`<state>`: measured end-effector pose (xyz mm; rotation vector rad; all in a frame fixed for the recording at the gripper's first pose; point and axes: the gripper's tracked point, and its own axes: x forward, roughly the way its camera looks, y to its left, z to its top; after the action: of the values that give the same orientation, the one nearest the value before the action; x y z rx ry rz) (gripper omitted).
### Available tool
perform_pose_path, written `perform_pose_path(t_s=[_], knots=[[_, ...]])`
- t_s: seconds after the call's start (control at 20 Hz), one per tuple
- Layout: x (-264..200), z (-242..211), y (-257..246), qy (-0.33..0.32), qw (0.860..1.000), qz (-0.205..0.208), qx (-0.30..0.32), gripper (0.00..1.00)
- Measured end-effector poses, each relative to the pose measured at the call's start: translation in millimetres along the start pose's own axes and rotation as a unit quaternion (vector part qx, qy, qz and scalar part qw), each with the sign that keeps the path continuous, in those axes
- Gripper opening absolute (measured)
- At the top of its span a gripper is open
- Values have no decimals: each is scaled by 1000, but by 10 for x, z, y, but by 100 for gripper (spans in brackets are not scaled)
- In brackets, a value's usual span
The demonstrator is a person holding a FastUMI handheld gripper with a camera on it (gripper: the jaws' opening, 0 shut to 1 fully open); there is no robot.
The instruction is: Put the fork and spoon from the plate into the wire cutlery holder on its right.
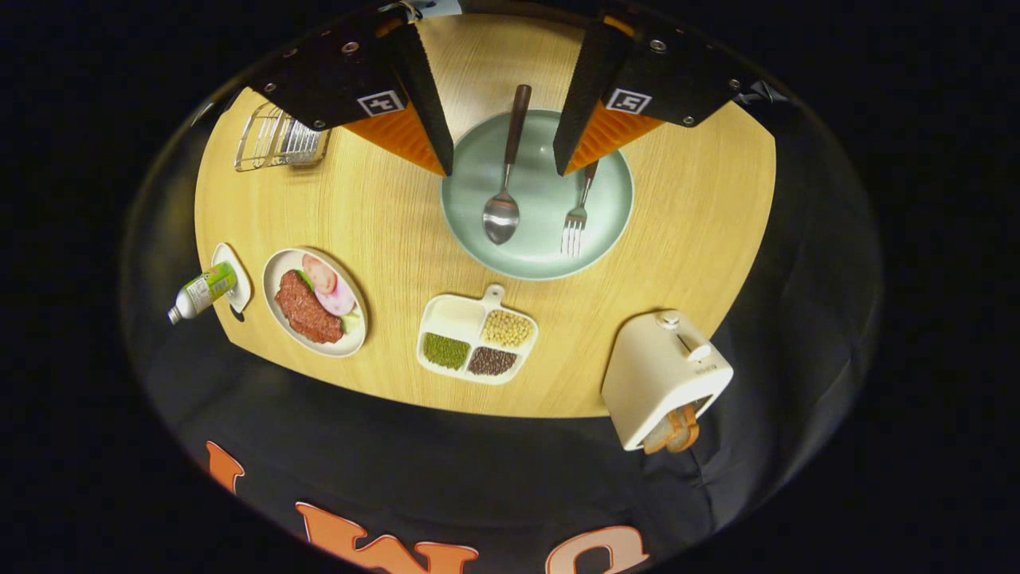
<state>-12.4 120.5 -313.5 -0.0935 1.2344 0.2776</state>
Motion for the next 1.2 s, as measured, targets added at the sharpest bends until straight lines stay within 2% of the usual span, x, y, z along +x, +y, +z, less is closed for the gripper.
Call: perform_pose_path(t_s=[0.1, 0.3, 0.75, 0.95, 1.2], knots=[[157, -100, 27, 34, 999, 4, 5, 72], [446, -246, -34, 84, 996, -15, 15, 60], [800, -400, 51, 133, 990, -16, 43, 21], [835, -434, 63, 128, 991, -15, 48, 12], [817, -421, 31, 115, 991, 7, 71, 6]])
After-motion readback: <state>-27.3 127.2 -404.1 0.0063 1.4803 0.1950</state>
